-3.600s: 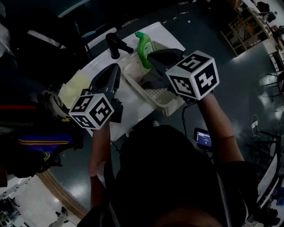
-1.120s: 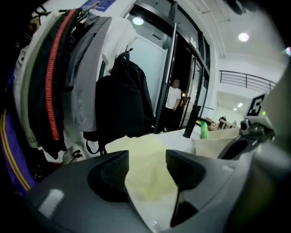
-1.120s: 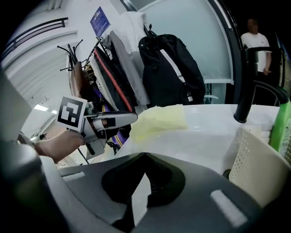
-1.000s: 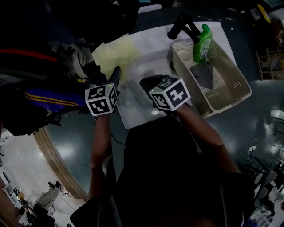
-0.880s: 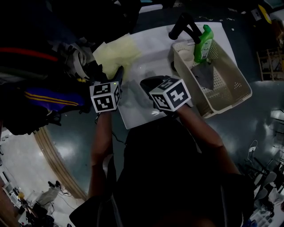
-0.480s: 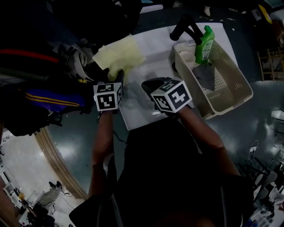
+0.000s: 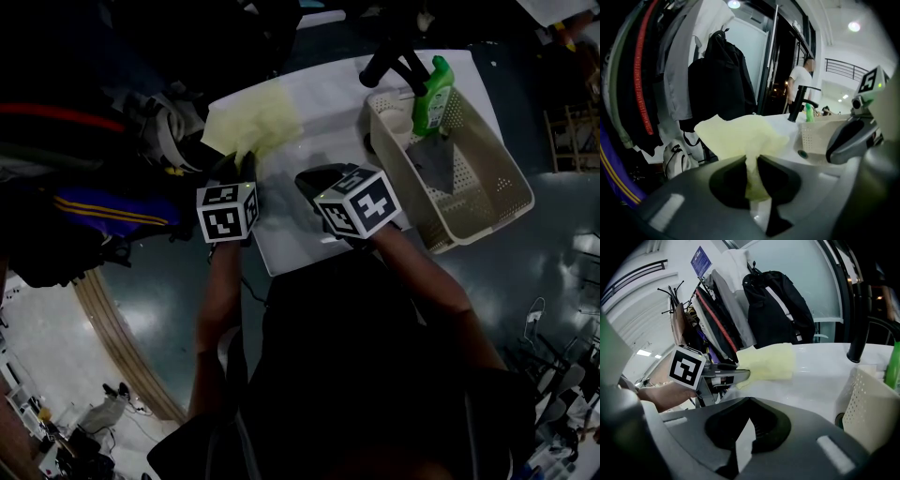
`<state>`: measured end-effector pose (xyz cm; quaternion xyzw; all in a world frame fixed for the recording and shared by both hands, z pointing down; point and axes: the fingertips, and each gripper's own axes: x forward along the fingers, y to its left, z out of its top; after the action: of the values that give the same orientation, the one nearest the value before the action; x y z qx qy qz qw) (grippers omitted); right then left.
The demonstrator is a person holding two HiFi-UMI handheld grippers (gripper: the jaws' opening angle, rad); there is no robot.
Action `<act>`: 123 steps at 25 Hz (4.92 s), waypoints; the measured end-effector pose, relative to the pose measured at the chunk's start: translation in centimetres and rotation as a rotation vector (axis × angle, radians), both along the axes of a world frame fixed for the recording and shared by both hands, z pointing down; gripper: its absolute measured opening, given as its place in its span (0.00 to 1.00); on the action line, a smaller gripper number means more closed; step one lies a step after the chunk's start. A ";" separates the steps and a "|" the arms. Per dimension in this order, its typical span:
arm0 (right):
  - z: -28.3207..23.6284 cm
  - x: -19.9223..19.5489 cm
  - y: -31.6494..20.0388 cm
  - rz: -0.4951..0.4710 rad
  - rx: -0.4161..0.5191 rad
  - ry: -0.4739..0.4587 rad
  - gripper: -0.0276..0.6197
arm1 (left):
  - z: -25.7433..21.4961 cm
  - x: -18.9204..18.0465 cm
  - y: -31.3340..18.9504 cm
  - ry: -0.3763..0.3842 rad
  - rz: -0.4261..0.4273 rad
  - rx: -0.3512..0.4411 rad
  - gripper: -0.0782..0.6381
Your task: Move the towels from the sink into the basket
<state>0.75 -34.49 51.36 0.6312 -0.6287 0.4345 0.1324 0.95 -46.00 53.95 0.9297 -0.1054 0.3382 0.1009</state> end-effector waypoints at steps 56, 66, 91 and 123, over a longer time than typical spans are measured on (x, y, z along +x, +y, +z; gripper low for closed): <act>-20.6 8.3 12.7 0.191 0.249 0.281 0.04 | -19.6 10.6 19.1 0.365 0.442 -0.067 0.15; -21.3 11.5 19.6 0.331 0.232 0.321 0.04 | -19.7 13.2 25.3 0.348 0.569 -0.072 0.15; -19.0 14.9 33.3 0.604 0.197 0.333 0.04 | -17.8 15.8 37.0 0.226 0.869 -0.033 0.16; -17.5 14.5 37.1 0.611 0.224 0.280 0.04 | -19.4 14.3 42.2 0.243 0.960 0.051 0.31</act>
<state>15.24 2.58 33.87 0.8542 -0.4303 0.2918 0.0111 15.21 -3.76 34.59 0.9081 0.3392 0.2331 -0.0774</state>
